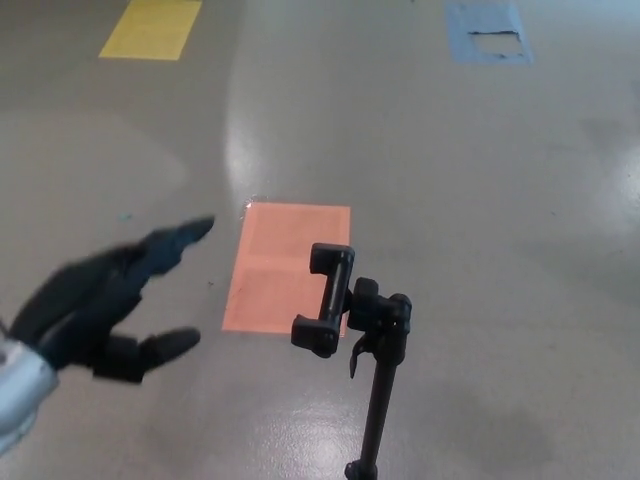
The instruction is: The robot uses its left hand to grab the top of a phone stand kept on the floor and tilt it upwards to adjust its angle
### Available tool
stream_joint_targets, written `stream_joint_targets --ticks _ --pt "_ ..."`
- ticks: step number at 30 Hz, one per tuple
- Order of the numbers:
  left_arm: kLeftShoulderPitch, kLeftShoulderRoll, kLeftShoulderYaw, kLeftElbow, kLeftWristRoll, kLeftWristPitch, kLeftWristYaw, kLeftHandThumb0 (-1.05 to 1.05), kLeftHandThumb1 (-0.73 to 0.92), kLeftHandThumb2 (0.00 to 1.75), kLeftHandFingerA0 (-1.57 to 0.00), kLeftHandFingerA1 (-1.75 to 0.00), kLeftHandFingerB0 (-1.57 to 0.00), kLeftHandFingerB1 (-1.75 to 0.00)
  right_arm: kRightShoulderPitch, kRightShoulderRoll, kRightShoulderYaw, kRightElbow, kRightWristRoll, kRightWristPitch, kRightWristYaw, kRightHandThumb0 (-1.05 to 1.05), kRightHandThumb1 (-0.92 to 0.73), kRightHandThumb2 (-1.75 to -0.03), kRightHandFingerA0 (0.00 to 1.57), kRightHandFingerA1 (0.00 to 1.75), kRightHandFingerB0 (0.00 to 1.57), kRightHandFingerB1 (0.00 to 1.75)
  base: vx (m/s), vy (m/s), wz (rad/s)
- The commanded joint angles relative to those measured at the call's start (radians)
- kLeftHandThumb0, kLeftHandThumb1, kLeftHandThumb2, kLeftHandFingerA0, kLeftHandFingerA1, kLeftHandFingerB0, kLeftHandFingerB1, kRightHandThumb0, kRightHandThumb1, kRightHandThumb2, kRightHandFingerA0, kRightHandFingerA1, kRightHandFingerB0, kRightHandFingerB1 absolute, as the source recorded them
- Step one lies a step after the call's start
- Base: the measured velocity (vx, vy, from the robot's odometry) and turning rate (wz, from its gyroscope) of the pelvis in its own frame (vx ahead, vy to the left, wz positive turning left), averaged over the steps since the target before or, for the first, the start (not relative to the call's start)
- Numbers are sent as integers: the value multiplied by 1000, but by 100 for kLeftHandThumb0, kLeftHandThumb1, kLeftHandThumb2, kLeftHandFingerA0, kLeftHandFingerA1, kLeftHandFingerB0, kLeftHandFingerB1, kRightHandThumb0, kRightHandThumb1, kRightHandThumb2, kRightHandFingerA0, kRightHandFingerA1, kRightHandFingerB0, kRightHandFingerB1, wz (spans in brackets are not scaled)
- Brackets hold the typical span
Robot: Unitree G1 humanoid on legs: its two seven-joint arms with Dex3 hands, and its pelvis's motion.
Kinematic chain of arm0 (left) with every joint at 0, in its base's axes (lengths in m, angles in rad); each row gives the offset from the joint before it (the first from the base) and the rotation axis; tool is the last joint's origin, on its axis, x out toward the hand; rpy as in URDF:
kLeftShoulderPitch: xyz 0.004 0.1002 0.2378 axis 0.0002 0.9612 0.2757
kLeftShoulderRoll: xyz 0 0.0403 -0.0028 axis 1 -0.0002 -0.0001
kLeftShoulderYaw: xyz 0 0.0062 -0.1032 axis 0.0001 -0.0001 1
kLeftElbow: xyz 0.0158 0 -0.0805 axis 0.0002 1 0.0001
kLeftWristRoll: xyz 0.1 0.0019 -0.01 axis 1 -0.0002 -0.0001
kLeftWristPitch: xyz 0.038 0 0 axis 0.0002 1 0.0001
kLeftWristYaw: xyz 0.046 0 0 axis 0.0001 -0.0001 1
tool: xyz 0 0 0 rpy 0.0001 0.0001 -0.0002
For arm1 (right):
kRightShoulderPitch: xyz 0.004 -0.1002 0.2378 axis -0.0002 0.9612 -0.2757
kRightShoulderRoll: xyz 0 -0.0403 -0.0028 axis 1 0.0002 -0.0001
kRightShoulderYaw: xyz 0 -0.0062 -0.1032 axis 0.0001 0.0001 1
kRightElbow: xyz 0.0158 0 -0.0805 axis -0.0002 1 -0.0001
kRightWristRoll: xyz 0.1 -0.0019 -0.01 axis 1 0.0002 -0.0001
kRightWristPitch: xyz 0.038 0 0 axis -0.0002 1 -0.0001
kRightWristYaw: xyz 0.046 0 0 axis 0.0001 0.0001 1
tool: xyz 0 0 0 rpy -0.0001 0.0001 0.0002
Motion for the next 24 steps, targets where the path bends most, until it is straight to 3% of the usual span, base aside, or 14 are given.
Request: stream_joint_targets --ticks 1,10,17,18,21,22,24 --pt "-100 79 -37 -66 166 -74 10 -80 65 97 -30 -50 0 -15 -28 -36 -7 10 -2 26 27 -69 -80 -65 31 39 28 31 0 0 0" --pt "-214 90 -75 -38 202 -90 11 -88 68 98 -26 -47 0 -9 -47 -35 -20 11 7 19 26 -66 -81 -65 30 37 27 31 0 0 0" --pt "-256 96 -105 -11 241 -116 20 -80 65 101 -21 -47 0 -17 -46 -34 -19 8 2 13 25 -68 -82 -65 27 38 25 31 0 0 0" --pt "-262 97 -109 -4 248 -120 24 -92 71 101 -22 -45 0 -8 -49 -35 -21 8 3 12 26 -67 -82 -65 27 39 25 31 0 0 0" --pt "-278 104 -117 5 261 -119 16 -82 64 99 -17 -45 0 -15 -58 -34 -25 8 7 14 28 -67 -81 -65 28 39 25 31 0 0 0" --pt "-284 109 -122 2 268 -115 8 -92 68 98 -18 -43 0 -6 -60 -34 -27 8 8 15 29 -67 -81 -65 27 37 23 30 0 0 0" --pt "-287 113 -128 -5 275 -110 -3 -93 68 97 -19 -43 0 -5 -59 -34 -29 8 9 14 30 -67 -80 -65 27 39 24 31 0 0 0"
